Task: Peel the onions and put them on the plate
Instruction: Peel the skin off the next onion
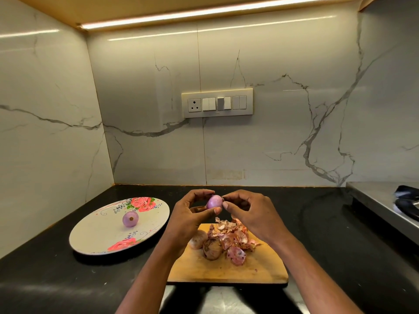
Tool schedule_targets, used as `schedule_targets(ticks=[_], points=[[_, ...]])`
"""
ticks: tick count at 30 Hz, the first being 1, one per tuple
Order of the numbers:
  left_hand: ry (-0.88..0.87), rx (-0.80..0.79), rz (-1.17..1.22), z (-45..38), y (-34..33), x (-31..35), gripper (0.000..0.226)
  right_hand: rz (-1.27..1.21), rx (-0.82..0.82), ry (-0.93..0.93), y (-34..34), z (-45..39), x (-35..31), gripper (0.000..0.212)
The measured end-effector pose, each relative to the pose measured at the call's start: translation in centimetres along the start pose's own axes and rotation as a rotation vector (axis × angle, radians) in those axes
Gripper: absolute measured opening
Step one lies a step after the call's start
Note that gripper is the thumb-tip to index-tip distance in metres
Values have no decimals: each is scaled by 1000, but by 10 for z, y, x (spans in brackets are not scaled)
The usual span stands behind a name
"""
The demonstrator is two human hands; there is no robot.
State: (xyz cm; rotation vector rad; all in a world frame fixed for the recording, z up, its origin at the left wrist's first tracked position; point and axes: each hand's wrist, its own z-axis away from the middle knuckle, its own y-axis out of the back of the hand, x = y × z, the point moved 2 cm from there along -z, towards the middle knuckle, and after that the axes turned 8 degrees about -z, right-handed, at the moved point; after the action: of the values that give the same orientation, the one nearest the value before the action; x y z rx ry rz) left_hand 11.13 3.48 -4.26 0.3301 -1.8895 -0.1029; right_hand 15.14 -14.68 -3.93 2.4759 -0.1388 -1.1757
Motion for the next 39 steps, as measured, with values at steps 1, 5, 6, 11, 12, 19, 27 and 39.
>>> schedule_targets(ticks=[1,5,6,11,12,19,27,39], points=[[-1,-5,-12,0,-1,0,41,33,13,19,0,1,-1,20],[9,-25,-23,1,-2,0,43,93,53,76,2,2,-2,15],[6,-30,-24,1,-2,1,43,93,57,81,2,3,-2,14],[-6,-43,-49,1,-3,1,43,112,89,87,0,4,-4,8],[-10,-47,-45,1,-3,1,45,119,100,90,0,4,-5,7],[-31,-73,-3,1,-1,1,42,72,160,5,9,0,4,4],[28,-70,91,-2,-3,-3,43,49,-15,-29,1,-1,7,8],[60,-107,64,-3,-3,-6,42,-102,47,6,5,-1,1,15]])
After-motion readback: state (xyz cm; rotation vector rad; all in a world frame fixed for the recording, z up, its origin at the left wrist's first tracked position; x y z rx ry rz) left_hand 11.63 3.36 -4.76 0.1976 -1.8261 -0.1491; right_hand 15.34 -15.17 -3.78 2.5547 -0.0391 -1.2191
